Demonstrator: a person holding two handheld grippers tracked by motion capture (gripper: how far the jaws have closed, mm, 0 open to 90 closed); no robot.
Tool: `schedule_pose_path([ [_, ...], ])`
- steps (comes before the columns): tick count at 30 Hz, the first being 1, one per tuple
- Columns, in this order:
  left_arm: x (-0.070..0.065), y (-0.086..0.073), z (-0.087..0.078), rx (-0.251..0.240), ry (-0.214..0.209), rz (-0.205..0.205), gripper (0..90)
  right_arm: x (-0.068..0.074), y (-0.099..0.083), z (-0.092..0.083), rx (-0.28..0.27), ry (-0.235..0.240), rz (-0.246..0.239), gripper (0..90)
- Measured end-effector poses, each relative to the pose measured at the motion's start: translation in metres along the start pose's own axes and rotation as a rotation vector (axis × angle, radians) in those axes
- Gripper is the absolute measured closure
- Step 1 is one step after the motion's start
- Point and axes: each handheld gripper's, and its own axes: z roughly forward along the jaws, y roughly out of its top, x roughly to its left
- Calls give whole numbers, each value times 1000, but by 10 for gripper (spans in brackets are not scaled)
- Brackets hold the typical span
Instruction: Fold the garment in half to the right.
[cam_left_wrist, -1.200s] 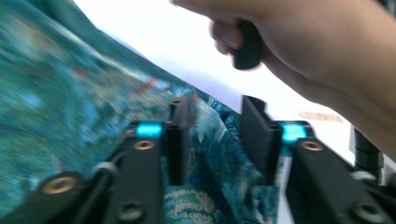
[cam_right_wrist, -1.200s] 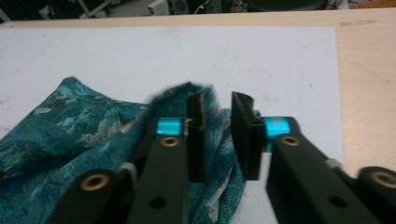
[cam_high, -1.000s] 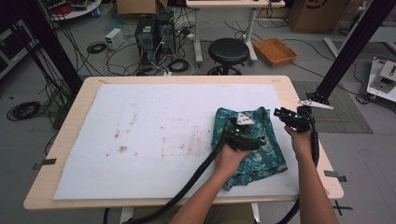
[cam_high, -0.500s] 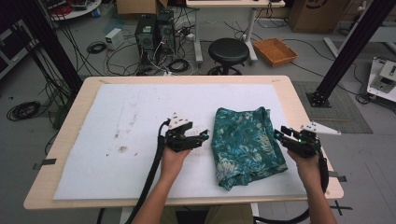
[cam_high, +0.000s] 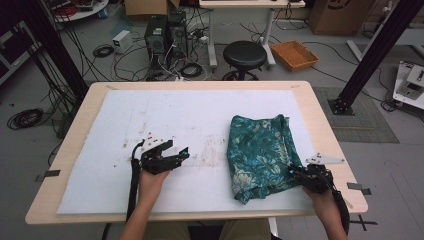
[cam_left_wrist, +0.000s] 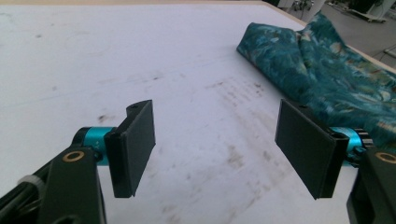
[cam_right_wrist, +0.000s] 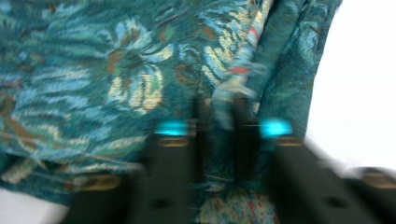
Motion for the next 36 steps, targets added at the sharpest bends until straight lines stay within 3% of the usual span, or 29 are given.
schedule_pose_path([
  [2,7,-2,-7,-3,9,-2,287,2,3,-8,-31,-29,-21,888],
  [6,18,-7,-17,2,27,-22,287,-2,6,-21,-94,-106,-10,888],
  [7,19,-8,-18,1,25,-23,287,-3,5,-21,-93,-138,0,887],
  [10,23,-11,-22,8,34,-29,287,-9,-1,-13,-52,-161,6,881],
  [12,25,-13,-23,7,37,-35,287,-10,-4,-8,-31,-159,12,774],
  [13,25,-13,-24,4,36,-41,287,-10,-4,-8,-36,-159,13,691],
  [14,27,-13,-25,6,36,-40,287,-10,-3,-11,-54,-158,28,665],
  [18,29,-14,-27,4,42,-49,287,1,8,-31,-165,-94,44,596],
  [21,31,-14,-27,9,44,-50,287,26,18,-38,-238,43,-13,586],
  [22,31,-14,-27,11,43,-51,287,39,22,-37,-250,111,-47,583],
  [25,31,-14,-28,10,44,-54,287,67,29,-31,-246,270,-113,595],
  [28,32,-14,-28,12,45,-59,287,92,28,-20,-195,379,-221,673],
  [31,32,-14,-28,14,46,-61,287,101,23,-5,-122,384,-265,740],
  [34,31,-15,-27,20,45,-60,287,105,17,14,-44,318,-311,771],
  [36,31,-16,-27,22,45,-61,287,108,15,24,-17,300,-325,771],
])
